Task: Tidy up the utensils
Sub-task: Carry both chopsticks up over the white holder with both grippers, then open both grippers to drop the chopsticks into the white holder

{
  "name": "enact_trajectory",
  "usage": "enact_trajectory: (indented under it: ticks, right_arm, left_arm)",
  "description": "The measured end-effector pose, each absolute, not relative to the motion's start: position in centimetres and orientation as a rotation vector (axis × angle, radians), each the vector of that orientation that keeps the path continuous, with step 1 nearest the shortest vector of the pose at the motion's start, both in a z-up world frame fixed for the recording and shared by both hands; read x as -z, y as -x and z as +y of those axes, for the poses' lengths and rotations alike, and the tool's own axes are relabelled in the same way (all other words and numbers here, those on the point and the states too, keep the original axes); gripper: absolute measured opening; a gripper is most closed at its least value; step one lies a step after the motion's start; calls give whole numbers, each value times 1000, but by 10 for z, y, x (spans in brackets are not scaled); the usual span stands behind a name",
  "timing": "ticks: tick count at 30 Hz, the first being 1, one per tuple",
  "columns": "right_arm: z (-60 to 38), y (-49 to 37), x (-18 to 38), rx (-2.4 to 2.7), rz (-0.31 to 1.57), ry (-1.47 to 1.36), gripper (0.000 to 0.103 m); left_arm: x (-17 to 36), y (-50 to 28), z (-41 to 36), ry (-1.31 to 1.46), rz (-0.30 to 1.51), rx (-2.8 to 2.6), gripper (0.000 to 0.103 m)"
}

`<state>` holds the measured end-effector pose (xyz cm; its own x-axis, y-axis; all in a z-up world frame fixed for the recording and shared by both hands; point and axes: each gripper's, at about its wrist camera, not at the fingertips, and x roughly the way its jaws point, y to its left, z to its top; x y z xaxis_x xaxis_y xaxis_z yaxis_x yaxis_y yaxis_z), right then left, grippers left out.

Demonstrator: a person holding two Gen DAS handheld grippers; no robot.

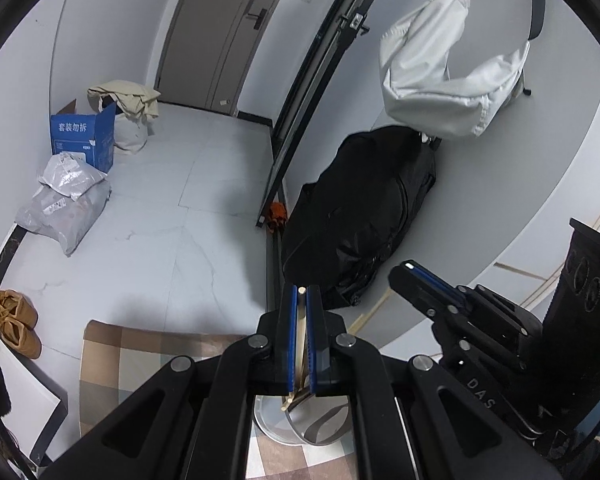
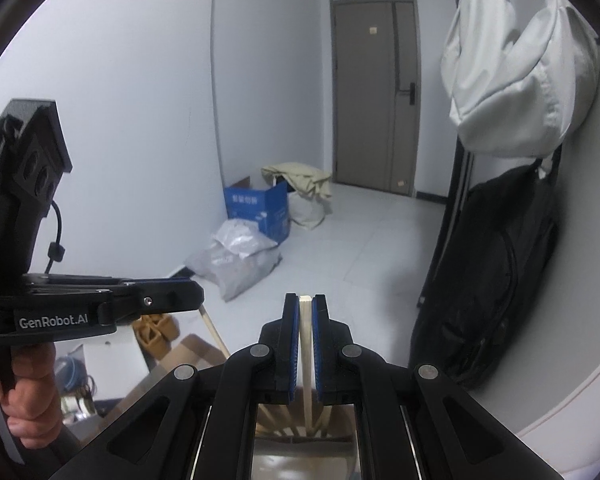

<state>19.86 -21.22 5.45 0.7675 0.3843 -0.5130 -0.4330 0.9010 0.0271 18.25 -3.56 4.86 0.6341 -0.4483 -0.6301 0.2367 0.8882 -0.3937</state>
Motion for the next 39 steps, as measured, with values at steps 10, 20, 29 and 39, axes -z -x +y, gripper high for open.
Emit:
enact_trajectory:
  ticks: [10,20,29,39]
  right_arm:
    - [-220,-204,-21,-421,646,62,6]
    - [-248,-180,-37,-366,590,-44,34]
    - [-263,-141,-53,-316,509,-134,62]
    - [-255,-94,-68,-319,438,-161,80]
  left_arm:
    - [-32,-186,-41,277,872,423,0]
    - [-47,-175,-28,289,848,367,41]
    - [-66,-143,-26,233,763,270,63]
    - [-85,-103,-22,187,668,212,79]
